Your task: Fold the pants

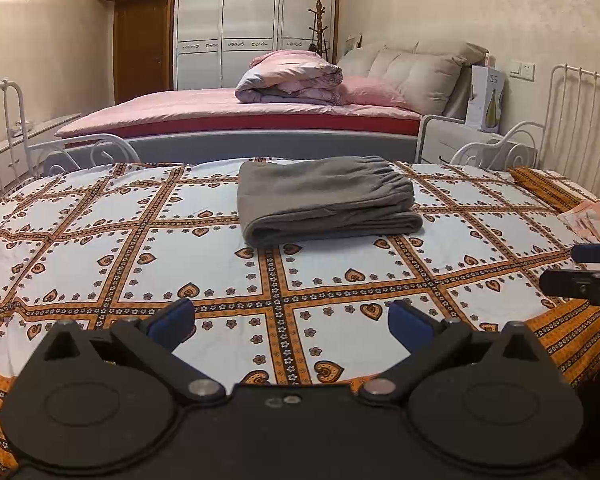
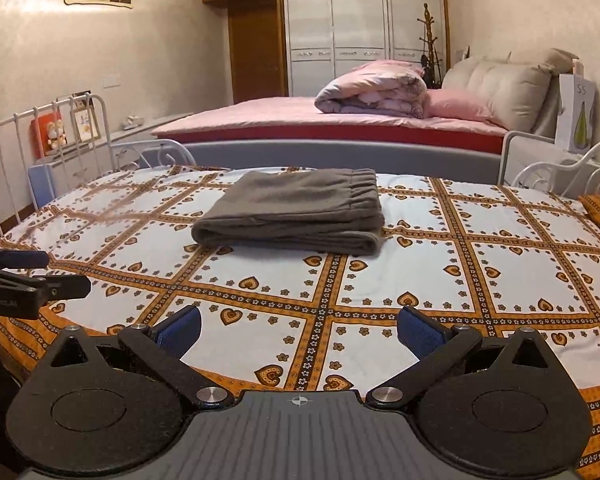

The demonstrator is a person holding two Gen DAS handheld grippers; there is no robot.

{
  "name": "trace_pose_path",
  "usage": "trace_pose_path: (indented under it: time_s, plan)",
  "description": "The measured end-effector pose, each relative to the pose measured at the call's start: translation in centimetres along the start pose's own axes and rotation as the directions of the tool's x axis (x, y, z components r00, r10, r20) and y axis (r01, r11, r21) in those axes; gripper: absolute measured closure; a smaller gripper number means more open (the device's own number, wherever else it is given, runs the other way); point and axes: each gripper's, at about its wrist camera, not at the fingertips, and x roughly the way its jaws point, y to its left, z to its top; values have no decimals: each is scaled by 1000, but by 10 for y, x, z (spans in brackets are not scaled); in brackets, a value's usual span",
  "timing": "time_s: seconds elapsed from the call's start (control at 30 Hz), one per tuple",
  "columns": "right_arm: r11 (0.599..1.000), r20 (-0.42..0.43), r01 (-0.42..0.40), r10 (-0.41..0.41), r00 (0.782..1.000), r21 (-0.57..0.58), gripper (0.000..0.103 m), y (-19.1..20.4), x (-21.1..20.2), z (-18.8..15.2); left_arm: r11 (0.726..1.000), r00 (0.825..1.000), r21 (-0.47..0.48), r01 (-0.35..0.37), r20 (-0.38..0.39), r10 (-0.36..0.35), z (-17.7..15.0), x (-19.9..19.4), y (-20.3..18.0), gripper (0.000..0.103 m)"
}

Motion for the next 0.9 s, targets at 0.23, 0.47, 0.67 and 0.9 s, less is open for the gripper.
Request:
trace_pose_path:
  time_s: [0.23, 0.47, 0.67, 0.9]
  plan:
    - [1000, 3, -7, 7, 1000, 1, 0, 0, 1, 1, 1000, 1000, -3, 26, 14, -26, 2, -1, -5, 6]
    - [1000, 4, -1, 1, 1000, 14, 0, -1, 1, 1, 999, 999, 0, 38, 13, -38, 3, 1, -9, 6]
    - [1000, 7, 0, 0, 1000, 21, 0, -4, 0, 1, 999, 999, -1, 39, 16, -39, 3, 1, -10, 6]
    - [1000, 5, -2, 2, 1000, 16, 0, -4, 0, 1, 999, 999, 4, 48, 16, -48, 3, 0, -12, 6]
